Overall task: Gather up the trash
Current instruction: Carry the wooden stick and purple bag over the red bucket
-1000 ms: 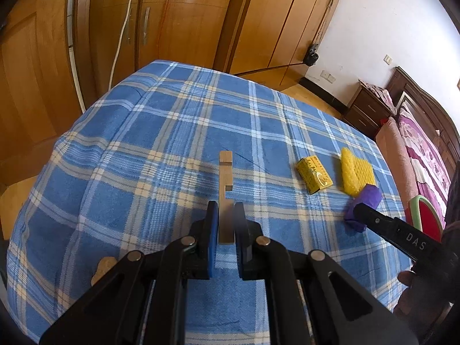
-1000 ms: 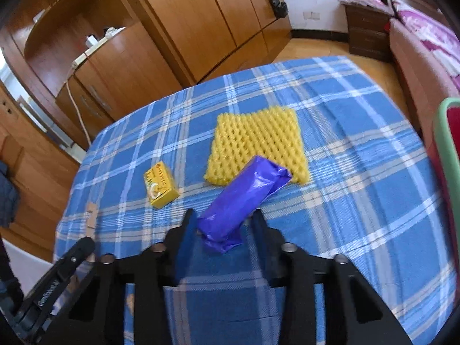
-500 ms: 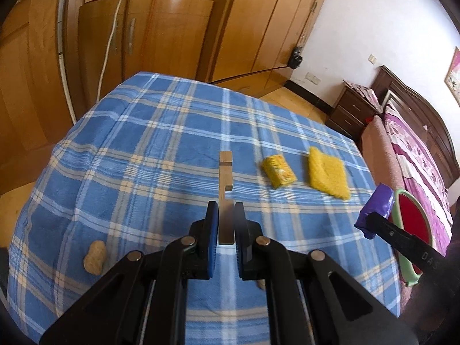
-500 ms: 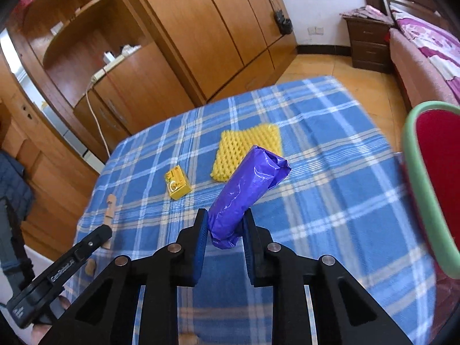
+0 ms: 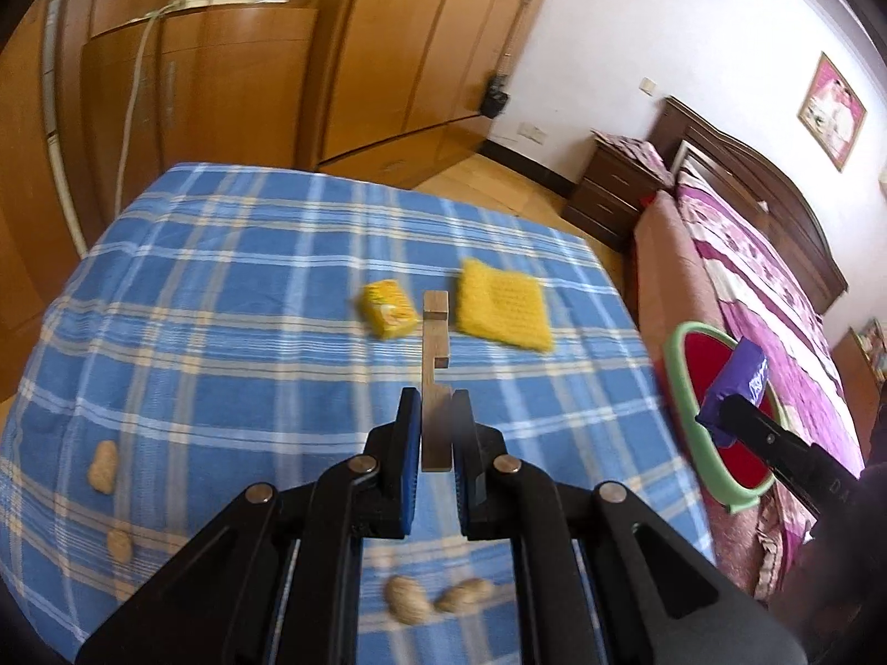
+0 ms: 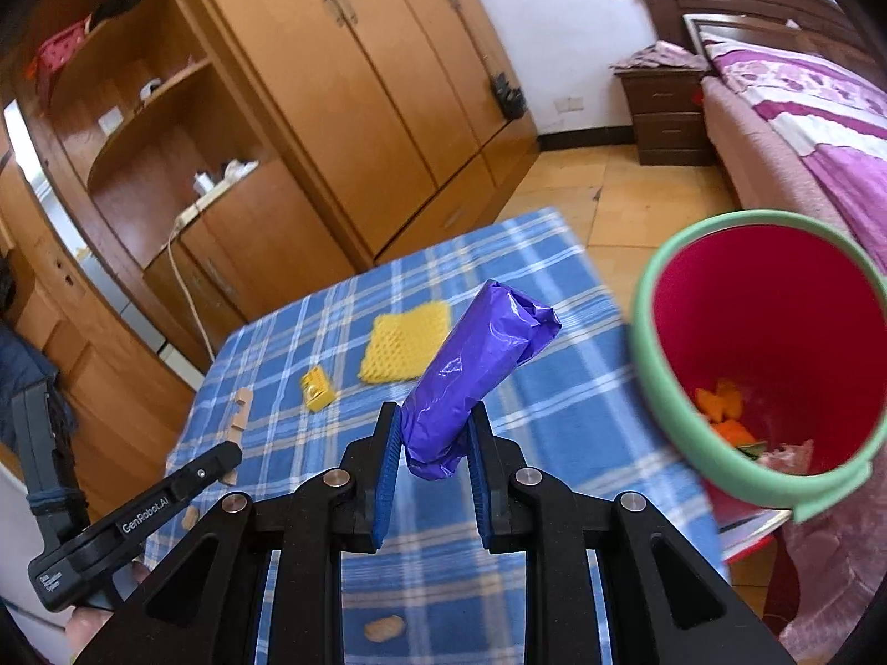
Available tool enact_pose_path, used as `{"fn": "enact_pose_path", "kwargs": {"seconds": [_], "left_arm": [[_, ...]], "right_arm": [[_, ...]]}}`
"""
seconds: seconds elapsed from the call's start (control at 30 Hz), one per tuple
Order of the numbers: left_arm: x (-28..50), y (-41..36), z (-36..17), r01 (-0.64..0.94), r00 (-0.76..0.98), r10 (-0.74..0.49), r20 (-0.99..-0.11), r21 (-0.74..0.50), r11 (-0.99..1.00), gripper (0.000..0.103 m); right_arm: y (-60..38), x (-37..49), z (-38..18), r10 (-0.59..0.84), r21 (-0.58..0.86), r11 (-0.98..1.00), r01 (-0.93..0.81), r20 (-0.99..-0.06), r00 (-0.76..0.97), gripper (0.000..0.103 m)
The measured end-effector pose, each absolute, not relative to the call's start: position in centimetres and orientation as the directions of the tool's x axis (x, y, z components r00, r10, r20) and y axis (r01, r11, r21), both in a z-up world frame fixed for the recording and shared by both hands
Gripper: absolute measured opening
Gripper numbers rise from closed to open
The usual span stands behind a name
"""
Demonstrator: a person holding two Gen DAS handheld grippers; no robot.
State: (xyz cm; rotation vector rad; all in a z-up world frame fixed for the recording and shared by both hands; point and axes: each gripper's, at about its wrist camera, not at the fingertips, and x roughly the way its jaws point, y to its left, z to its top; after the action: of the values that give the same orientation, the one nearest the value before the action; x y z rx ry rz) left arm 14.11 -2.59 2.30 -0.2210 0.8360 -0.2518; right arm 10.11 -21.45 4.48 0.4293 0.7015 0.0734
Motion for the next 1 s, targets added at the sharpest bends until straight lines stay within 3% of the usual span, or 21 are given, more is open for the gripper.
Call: {"fn": "enact_pose_path", "kwargs": {"seconds": [0.47,1.0], "left_arm": [[13.8,-10.4,3.9,0.298,0.567,-0.418,-0.709,-0.297,0.907,0.010],[15.1,-19.7,3.8,0.448,0.478,-0.495,-0.725,-0.284,0.848,0.010]], "right_arm": [[-28.7,6.4,4.8,0.093,0.443,0.871,0.213,-0.575,0.813,0.023],[-35.9,4.8,2.9,0.017,0.465,0.822,0.329,-0.597,0.802,0.023]]}}
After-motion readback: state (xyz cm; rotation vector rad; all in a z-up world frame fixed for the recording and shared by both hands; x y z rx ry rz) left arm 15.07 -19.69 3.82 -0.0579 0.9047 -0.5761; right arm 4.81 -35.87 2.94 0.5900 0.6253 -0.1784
